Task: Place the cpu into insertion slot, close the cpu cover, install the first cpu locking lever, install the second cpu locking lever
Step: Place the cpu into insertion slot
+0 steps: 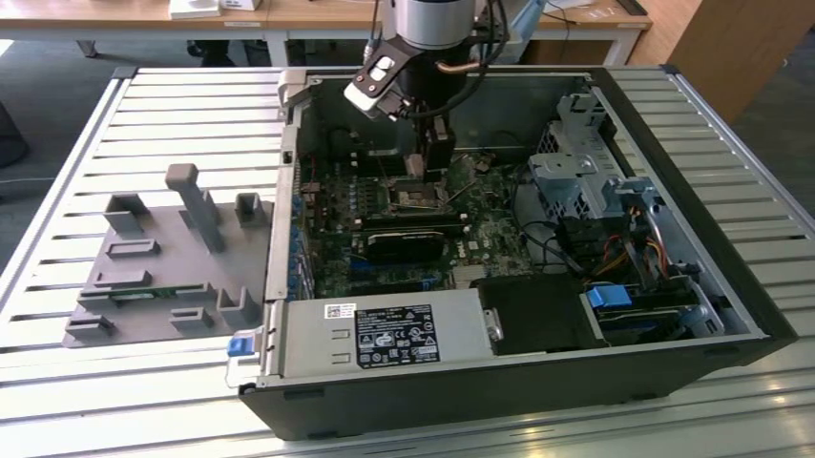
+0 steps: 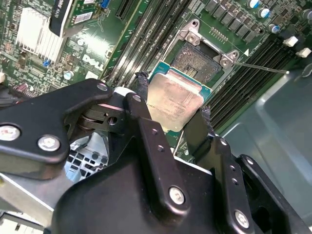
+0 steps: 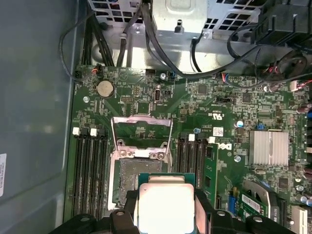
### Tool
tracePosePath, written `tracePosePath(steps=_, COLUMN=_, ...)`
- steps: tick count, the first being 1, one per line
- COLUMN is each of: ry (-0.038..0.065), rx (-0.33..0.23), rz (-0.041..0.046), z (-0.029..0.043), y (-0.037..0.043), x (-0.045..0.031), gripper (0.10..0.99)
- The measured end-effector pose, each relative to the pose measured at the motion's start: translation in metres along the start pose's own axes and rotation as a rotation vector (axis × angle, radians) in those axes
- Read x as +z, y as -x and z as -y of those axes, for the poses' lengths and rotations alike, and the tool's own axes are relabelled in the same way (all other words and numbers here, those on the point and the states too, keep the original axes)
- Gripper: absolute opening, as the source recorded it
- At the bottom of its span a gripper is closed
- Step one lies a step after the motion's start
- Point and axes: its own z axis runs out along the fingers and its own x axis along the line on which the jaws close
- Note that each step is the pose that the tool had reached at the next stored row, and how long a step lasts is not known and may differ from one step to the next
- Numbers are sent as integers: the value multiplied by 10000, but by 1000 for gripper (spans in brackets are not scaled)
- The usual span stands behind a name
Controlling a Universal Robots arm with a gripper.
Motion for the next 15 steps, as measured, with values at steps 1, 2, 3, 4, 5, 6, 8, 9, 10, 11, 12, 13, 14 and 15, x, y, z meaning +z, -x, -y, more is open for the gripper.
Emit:
tracePosePath(steps=1, ry=-1, rx=1, rz=1, z=1, y=-5, x=13, gripper=541)
tracePosePath(steps=2, ry=-1, rx=0, rz=1, z=1, y=-10, x=24, gripper=541)
tracePosePath(steps=3, ry=-1, rx=0, rz=2, z=2, y=-16, x=35, gripper=541)
tracePosePath(steps=4, ry=0, rx=0, rz=0, z=2, y=-23, x=47, gripper=541)
tracePosePath(steps=5, ry=0, rx=0, rz=0, z=2, y=-29, x=58, gripper=541)
tracePosePath(steps=6, ry=0, rx=0, rz=1, z=3, y=-36, x=68, gripper=541)
tracePosePath(steps=8, ry=0, rx=0, rz=0, z=4, y=-50, x=89, gripper=541)
tracePosePath(steps=9, ry=0, rx=0, rz=1, z=4, y=-56, x=100, gripper=541)
tracePosePath(steps=10, ry=0, rx=-1, rz=4, z=4, y=-62, x=111, gripper=541)
tracePosePath(steps=11, ry=-1, rx=-1, rz=13, z=5, y=-68, x=122, gripper=541)
tracePosePath(steps=12, ry=-2, rx=-2, rz=23, z=6, y=-74, x=135, gripper=541)
tracePosePath(steps=13, ry=-2, rx=-2, rz=28, z=6, y=-81, x=149, gripper=541)
tracePosePath(steps=14, ry=0, rx=-2, rz=31, z=7, y=-86, x=165, gripper=541)
tracePosePath(steps=15, ry=0, rx=-2, rz=32, z=8, y=-90, x=179, gripper=541)
